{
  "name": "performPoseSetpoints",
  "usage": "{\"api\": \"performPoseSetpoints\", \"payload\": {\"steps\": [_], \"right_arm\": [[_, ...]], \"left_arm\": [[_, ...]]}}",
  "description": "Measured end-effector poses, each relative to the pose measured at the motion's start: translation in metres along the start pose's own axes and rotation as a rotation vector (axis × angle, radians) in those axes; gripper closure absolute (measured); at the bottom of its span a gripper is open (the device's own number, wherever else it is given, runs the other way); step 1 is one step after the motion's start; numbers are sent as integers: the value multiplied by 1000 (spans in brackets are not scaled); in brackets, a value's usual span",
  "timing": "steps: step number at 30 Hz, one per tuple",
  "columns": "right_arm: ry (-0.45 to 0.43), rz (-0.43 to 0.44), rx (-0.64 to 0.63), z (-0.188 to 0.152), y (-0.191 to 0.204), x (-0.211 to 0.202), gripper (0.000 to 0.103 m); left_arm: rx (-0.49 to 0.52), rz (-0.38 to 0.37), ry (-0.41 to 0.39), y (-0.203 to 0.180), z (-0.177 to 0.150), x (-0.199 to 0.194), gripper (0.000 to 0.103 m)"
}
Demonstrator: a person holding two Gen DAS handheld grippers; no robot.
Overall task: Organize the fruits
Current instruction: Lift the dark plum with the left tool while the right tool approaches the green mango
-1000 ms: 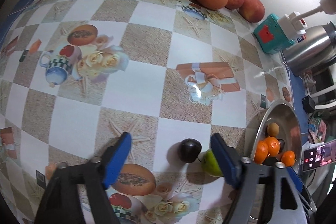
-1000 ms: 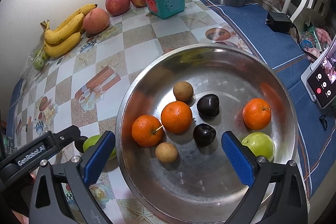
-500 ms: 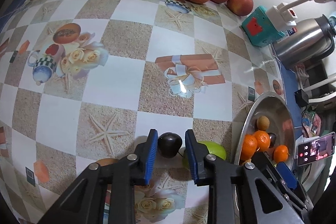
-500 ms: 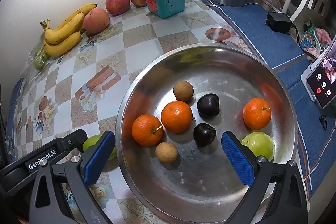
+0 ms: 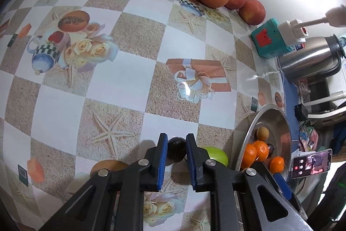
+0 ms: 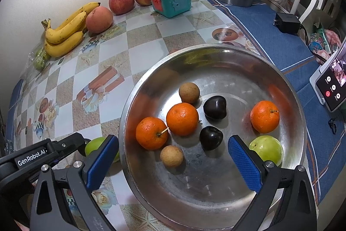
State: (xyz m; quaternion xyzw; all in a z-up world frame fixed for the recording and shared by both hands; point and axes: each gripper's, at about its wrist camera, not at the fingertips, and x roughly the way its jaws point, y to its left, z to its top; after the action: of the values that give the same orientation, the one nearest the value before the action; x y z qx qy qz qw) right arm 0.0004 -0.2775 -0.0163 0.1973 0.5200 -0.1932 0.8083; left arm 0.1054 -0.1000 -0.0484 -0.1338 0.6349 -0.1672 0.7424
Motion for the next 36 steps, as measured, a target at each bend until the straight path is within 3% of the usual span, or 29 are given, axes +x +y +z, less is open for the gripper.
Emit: {"api": "performPoseSetpoints", "payload": {"steps": [4, 9, 10, 18, 21, 26, 36], "right_arm": [[-1, -1, -4, 0, 1, 0, 2], [-1, -2, -3, 0, 1, -1, 2], [0, -2, -3, 0, 1, -1, 2], [-4, -1, -1, 0, 1, -2, 2], [-5, 0, -3, 0, 2, -3, 2], [-5, -2, -6, 0, 2, -3, 2], [-9, 20, -11, 0, 5, -5, 2]], "left_arm": [[-8, 8, 1, 2, 0, 2, 80], [-17, 9, 0, 4, 0, 4, 55], [-15, 14, 2, 4, 0, 4, 54], [-19, 12, 5, 0, -2, 8, 58], [-28, -6, 16, 1, -2, 9, 69], [-46, -9, 22, 2, -3, 11, 77], [-69, -33, 16, 13, -1, -2, 78]]}}
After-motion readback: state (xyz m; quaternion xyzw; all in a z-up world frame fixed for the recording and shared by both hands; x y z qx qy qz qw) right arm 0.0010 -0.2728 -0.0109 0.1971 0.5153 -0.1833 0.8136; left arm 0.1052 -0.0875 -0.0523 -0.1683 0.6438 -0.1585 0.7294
